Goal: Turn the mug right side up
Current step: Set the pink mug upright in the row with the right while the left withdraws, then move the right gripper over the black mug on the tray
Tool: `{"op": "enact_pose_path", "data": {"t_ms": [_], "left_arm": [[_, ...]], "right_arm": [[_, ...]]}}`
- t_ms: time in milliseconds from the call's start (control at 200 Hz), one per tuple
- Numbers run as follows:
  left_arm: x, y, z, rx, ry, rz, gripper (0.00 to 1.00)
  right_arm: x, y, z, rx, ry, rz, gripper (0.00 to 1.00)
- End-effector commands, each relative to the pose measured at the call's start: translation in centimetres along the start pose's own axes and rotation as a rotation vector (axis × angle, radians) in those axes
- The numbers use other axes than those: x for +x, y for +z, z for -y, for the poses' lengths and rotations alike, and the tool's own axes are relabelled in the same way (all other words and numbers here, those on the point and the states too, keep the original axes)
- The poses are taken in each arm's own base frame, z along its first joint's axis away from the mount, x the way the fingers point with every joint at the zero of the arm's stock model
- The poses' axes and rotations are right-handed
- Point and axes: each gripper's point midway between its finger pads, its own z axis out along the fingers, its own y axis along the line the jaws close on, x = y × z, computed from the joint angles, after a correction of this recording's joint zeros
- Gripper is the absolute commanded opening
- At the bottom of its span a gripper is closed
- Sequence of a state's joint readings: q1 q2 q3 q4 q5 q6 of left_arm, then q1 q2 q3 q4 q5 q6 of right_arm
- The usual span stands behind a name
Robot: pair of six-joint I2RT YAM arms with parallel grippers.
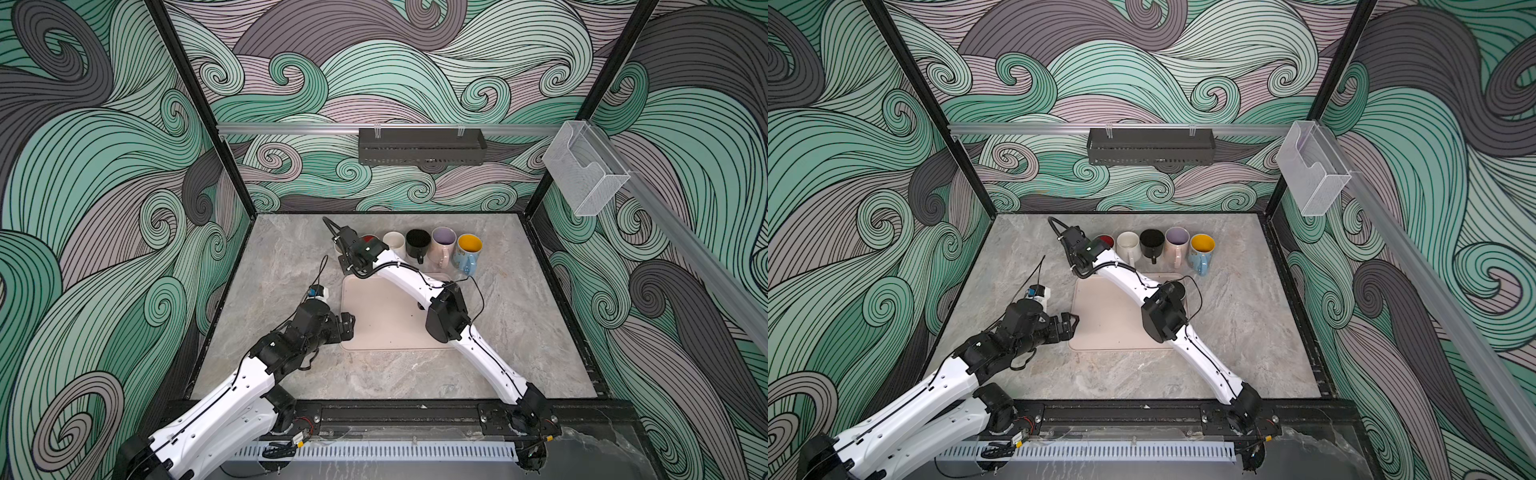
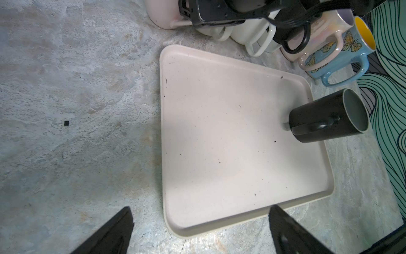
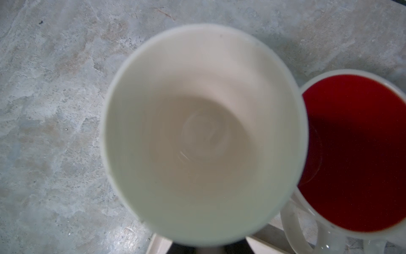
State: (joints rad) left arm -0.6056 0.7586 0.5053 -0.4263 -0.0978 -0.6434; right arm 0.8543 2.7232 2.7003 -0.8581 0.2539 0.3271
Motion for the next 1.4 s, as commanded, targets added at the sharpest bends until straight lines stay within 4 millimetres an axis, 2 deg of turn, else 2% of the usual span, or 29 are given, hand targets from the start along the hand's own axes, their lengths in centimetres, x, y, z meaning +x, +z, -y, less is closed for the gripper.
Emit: {"op": "enact_pose_path", "data": {"t_ms": [0, 145, 360, 660, 861, 1061, 1251, 1396], "left_arm": [[0.2, -0.3, -0.4, -0.013, 0.012, 0.005, 0.98], [0.1, -0.8, -0.5, -0.01, 0.011, 0.014, 0.98], [-0.5, -1.7, -0.1, 0.011, 0.017, 0.041, 0.98], [-1.6, -2.1, 1.3, 0.073, 0.044, 0.085, 0.98], [-2.3, -1.3, 2.5, 0.109, 0.06, 0.088, 0.97], [-3.0, 0.4, 4.6, 0.156, 0.106, 0.06, 0.96], [-3.9, 1.8, 7.3, 0.159, 0.195, 0.03, 0.93], [-4.5, 2.4, 7.7, 0.129, 0.213, 0.02, 0.93]], "right_arm": [[-2.2, -0.9, 0.4, 0.015, 0.028, 0.073, 0.28], [-3.0, -1.9, 0.3, 0.001, 0.029, 0.091, 0.37], [-3.8, -4.2, 0.1, -0.011, 0.016, 0.106, 0.39], [-6.0, -11.3, 1.0, -0.005, -0.017, 0.17, 0.42], [-6.0, -16.8, 2.9, 0.01, -0.032, 0.202, 0.43], [-4.0, -21.3, 5.5, 0.02, -0.009, 0.261, 0.43], [1.0, -23.5, 8.6, 0.048, 0.014, 0.232, 0.43], [5.3, -24.8, 11.6, 0.129, 0.077, 0.157, 0.4]]}}
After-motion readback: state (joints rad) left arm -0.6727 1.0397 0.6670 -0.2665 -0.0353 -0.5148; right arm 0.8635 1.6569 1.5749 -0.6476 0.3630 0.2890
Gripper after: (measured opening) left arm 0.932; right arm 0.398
